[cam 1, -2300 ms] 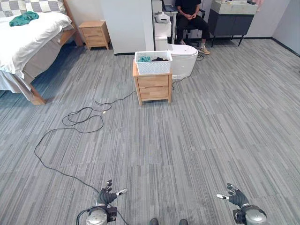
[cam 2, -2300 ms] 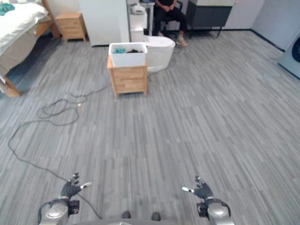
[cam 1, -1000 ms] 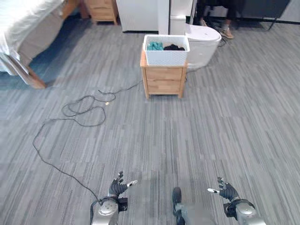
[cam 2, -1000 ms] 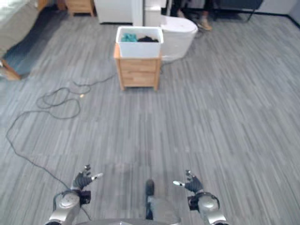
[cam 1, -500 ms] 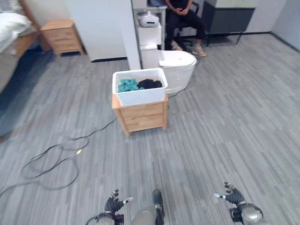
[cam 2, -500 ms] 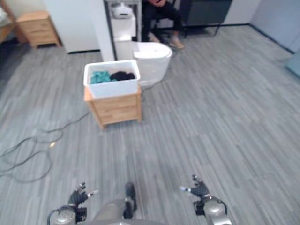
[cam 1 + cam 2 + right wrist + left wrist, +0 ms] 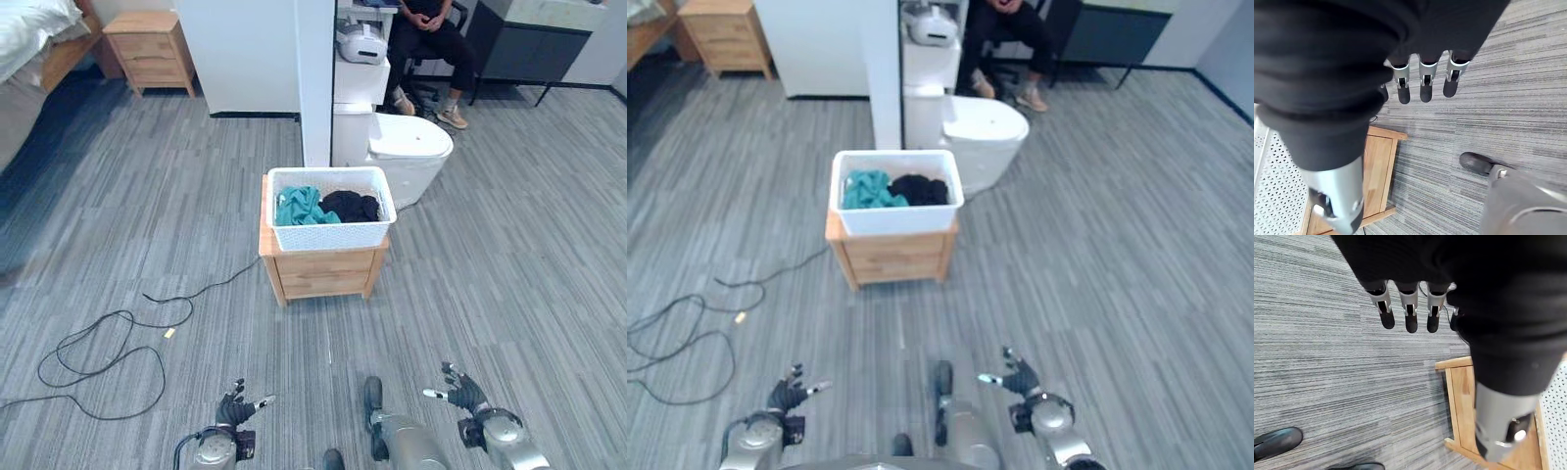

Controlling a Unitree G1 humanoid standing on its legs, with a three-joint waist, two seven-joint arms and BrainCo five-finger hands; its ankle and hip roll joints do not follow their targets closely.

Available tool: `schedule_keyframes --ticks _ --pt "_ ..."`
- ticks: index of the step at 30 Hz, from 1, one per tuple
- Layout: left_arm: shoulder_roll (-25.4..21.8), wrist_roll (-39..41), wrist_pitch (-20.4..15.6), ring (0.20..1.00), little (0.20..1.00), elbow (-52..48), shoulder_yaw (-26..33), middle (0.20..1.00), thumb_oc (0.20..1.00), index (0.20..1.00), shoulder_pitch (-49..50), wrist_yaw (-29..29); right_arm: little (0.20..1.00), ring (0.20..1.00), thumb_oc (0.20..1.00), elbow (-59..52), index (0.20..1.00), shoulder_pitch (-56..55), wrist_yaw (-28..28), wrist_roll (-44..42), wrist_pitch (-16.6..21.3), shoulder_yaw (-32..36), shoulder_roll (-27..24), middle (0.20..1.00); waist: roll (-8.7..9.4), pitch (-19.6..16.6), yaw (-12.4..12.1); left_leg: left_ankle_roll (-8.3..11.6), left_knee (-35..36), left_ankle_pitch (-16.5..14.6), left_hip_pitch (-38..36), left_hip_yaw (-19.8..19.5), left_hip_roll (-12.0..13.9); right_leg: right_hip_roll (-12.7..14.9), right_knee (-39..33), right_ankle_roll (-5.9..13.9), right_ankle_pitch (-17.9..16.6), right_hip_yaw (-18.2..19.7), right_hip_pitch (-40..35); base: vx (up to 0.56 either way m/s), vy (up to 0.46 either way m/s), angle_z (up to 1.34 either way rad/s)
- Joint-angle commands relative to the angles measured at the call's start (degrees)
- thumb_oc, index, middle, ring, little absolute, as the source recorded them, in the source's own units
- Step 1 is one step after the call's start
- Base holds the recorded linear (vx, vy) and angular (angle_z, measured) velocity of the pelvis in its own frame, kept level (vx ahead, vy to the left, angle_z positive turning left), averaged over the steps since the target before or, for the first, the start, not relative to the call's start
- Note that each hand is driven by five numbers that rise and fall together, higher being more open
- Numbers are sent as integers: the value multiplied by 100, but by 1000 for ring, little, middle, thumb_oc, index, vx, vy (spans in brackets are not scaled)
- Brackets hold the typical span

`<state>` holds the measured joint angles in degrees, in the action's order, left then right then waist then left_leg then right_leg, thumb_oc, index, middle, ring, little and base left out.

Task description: Grab the laundry basket,head to the washer,open it,put in the laundry and shut it.

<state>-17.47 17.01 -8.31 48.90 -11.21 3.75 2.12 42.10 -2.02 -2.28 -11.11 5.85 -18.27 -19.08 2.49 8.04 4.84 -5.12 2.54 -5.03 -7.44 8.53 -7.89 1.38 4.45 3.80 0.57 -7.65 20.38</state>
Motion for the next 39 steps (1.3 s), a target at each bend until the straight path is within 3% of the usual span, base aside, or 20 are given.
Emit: schedule_keyframes --ticks 1,4,6,7,10,12,16,19,20,23,28,32,36,39 --pt "-37 -259 -218 1000 1000 -193 42 1000 1000 1000 -197 -70 1000 1000 1000 -12 1000 302 -10 149 168 172 -213 1000 31 79 65 432 -478 -510 -169 -275 553 180 -175 441 -176 -3 -820 237 -143 56" --pt "3 -311 -207 1000 1000 -62 28 1000 1000 1000 -149 -101 1000 1000 1000 21 1000 213 9 99 201 215 -272 1000 1 -20 72 615 -702 -472 -231 -338 694 199 -164 286 -252 11 -1027 301 -205 54" --pt "39 -304 -222 1000 1000 84 36 1000 1000 1000 -183 -80 1000 1000 1000 34 1000 215 9 55 223 236 -314 1000 -74 -87 109 858 -951 -202 -174 -296 852 137 -244 191 -191 -53 -1188 262 -219 46" --pt "63 -288 -231 1000 1000 116 25 1000 1000 1000 -201 -85 1000 1000 1000 17 1000 206 5 51 238 239 -389 1000 -86 -95 103 1006 -1515 137 23 -324 938 77 -319 81 -111 -9 -1382 264 -221 18" --pt "102 -243 -246 1000 1000 152 21 1000 1000 1000 -222 -67 1000 1000 1000 53 1000 192 1 20 233 255 -429 1000 -82 -99 99 1088 -1825 383 167 -284 1048 32 -432 4 0 20 -1596 147 -98 -16" --pt "129 -251 -230 1000 1000 156 -27 1000 1000 1000 -230 -78 1000 1000 1000 108 1000 163 -12 0 215 278 -470 1000 -45 -98 79 992 -1731 328 337 -190 1070 57 -503 -19 93 31 -1773 188 -58 -23" --pt "134 -319 -227 1000 1000 87 -142 1000 1000 1000 -244 -117 1000 1000 1000 88 1000 91 -32 -27 207 358 -535 1000 37 -82 62 819 -1325 -40 779 -105 841 117 -647 26 216 69 -2037 167 -19 -22" --pt "110 -313 -205 1000 1000 -25 -157 1000 1000 1000 -233 -119 1000 1000 1000 108 1000 69 -61 -53 201 380 -532 1000 69 17 -15 805 -1172 147 1222 39 757 62 -648 10 294 196 -2198 179 30 2" --pt "103 -222 -199 1000 1000 -77 -74 1000 1000 1000 -176 -95 1000 1000 1000 121 1000 90 -77 -32 182 340 -504 1000 47 43 -112 809 -1007 296 1333 66 736 -67 -612 -9 399 387 -2336 322 140 -20" --pt "90 -245 -191 1000 1000 56 47 1000 1000 1000 -100 -82 1000 1000 1000 105 1000 69 -29 94 160 311 -462 1000 42 -85 -217 677 -803 218 1075 -64 649 -39 -541 42 501 576 -2520 301 150 -51" --pt "-48 -163 -178 1000 1000 -108 124 1000 1000 1000 -139 -21 1000 1000 1000 -37 1000 300 -5 83 162 217 -398 1000 34 -36 -326 416 -767 10 896 59 637 18 523 185 660 747 -2059 101 102 -54" --pt "-169 -151 -201 1000 1000 -346 183 1000 1000 1000 -167 26 1000 1000 1000 -261 1000 428 -51 152 184 178 -377 1000 -6 100 -306 330 -801 -94 860 103 668 85 1093 328 528 744 -1422 19 4 -30" --pt "-225 -116 -240 1000 1000 -467 200 1000 1000 1000 -135 88 1000 1000 1000 -365 1000 447 -115 244 183 166 -431 1000 -55 156 -180 384 -633 -133 635 25 669 178 611 337 298 602 -1112 94 -72 -4" --pt "-292 -191 -283 1000 1000 -680 234 1000 1000 1000 -106 68 1000 1000 1000 -474 1000 396 -155 316 211 242 -491 1000 50 98 -193 439 -727 -182 572 -66 637 234 155 298 247 609 -1396 132 -134 22"
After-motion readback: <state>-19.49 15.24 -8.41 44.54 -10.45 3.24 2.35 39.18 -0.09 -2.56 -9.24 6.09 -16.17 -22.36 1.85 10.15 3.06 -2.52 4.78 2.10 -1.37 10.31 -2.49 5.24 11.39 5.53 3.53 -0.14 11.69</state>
